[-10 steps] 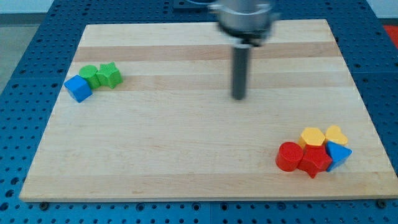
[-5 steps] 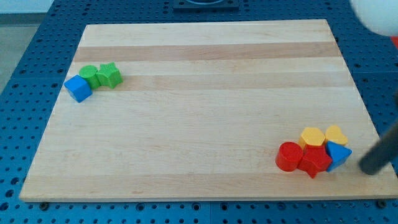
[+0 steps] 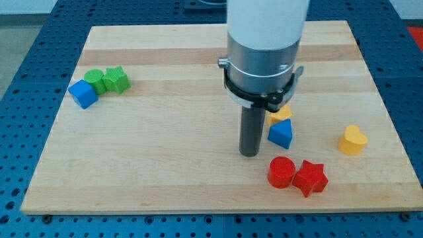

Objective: Separate the blue triangle and yellow hexagon from the other blocks

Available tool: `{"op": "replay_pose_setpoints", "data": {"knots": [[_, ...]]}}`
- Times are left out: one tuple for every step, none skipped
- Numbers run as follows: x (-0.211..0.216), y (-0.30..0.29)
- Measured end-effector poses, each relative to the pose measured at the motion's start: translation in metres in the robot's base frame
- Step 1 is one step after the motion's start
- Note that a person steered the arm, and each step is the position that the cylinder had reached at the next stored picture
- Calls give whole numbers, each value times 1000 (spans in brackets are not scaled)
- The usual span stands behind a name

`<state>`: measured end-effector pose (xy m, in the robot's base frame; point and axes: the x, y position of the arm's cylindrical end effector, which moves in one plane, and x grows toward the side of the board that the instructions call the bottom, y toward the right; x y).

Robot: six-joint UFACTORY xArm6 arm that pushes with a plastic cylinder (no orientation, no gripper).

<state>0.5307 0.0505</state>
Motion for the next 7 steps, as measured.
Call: {"op": "replay_pose_setpoints", "data": {"knots": [[0,29],[0,67],[-7,96],[-22,104],[-33,91],[-33,15],[-33,-17]]}}
